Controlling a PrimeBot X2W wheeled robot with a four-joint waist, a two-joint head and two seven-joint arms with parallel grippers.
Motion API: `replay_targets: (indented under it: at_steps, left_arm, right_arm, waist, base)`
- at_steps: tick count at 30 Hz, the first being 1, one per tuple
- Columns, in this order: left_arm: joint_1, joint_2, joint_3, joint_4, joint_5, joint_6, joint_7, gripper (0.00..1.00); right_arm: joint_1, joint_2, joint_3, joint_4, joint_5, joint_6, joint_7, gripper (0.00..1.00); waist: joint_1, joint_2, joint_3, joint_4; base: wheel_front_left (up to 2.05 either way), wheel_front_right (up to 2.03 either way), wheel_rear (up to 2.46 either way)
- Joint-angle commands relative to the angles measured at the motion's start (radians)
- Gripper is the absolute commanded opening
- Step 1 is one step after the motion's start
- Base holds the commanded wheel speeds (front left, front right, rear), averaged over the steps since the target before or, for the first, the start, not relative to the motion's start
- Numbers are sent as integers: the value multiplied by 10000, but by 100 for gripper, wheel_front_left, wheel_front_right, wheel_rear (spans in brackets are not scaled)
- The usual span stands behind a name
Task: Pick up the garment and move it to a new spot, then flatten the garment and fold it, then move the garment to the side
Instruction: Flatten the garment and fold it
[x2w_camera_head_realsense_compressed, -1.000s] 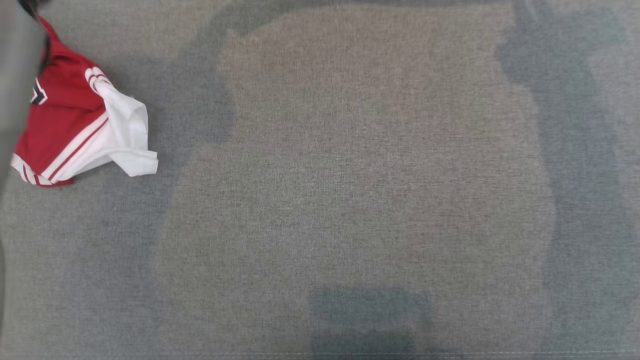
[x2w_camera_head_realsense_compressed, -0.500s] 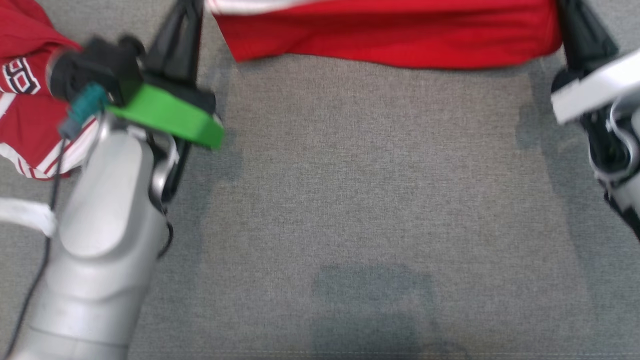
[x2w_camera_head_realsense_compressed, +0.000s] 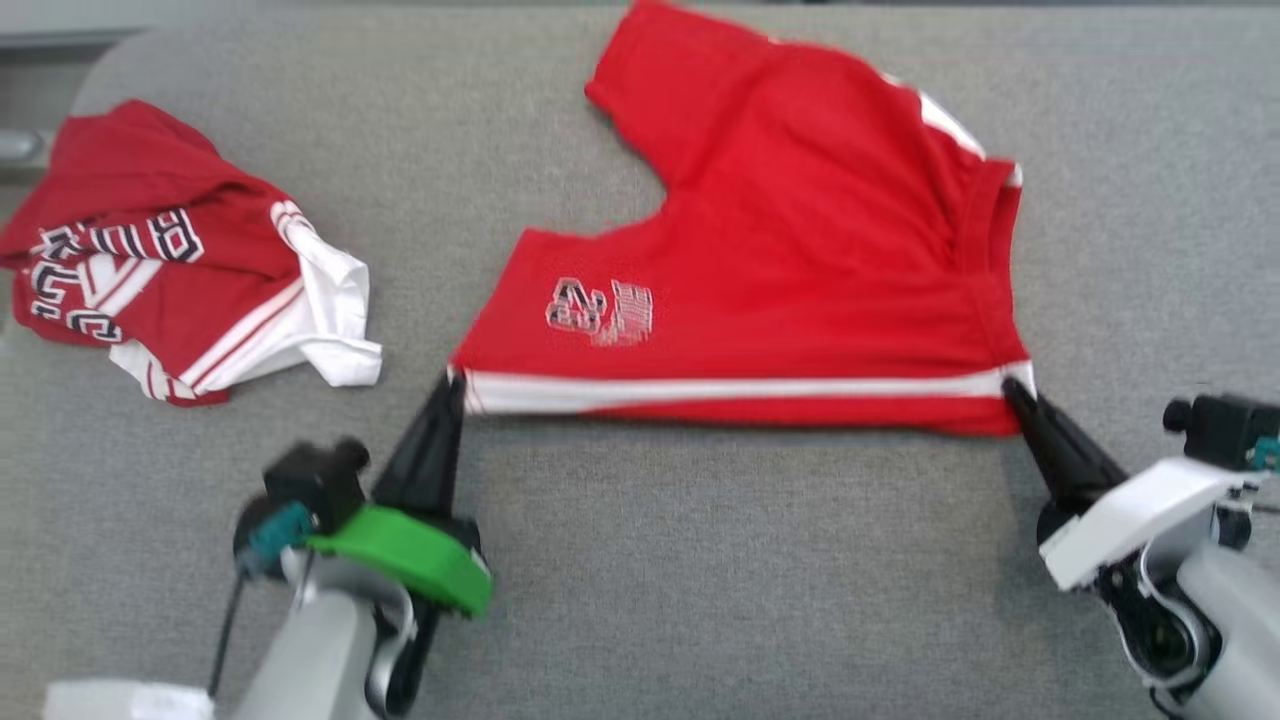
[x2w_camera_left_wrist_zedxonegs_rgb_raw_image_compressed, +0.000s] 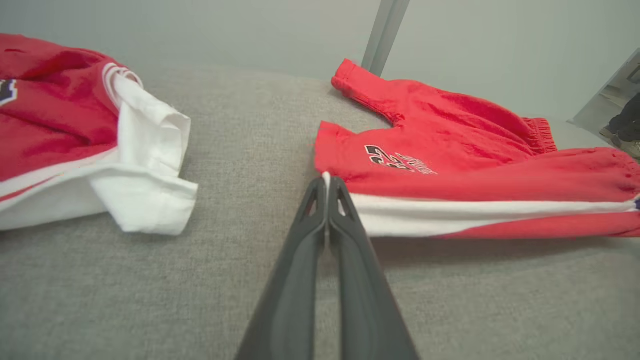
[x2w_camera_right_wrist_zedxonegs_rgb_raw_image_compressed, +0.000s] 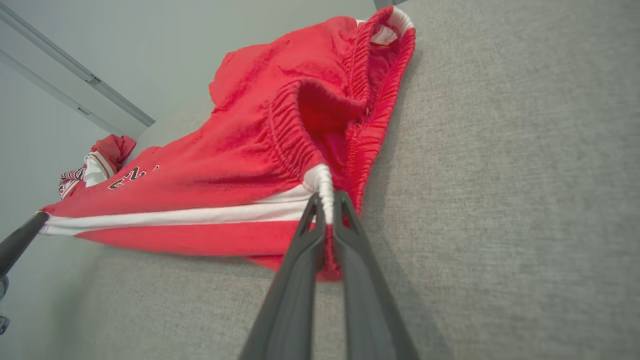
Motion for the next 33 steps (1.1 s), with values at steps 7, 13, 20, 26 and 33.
replay_targets:
  at_steps: [7,13,20,26,33]
  left_arm:
    - [1877,-81,0,195,-52,22,2,0]
    - [2909,-2,-13,275,-158,21,2,0]
    - [3857,107,104,247,-200,21,2,0]
    - [4402,205,239,270,-210,21,1,0]
    - [4442,251,160,3,-84,20,1,0]
  right_arm:
    - [1694,329,0,124,136,-18,-41,0]
    - [2649,716,345,125,265,-16,-41,0]
    - [3453,845,541,166,487,-16,-41,0]
    - [3909,804,875,184,719,-16,-41,0]
    - [4094,673,917,147,912,-16,-41,0]
  waist:
    - [1,0,-2047,241]
    - [1,0,-2789,159]
    - [1,0,-3344,23]
    - [1,0,-3589,-31]
    - [1,0,-3463,-17]
  base:
    - [0,0,0]
    - [0,0,0]
    - [0,0,0]
    - [0,0,0]
    - [0,0,0]
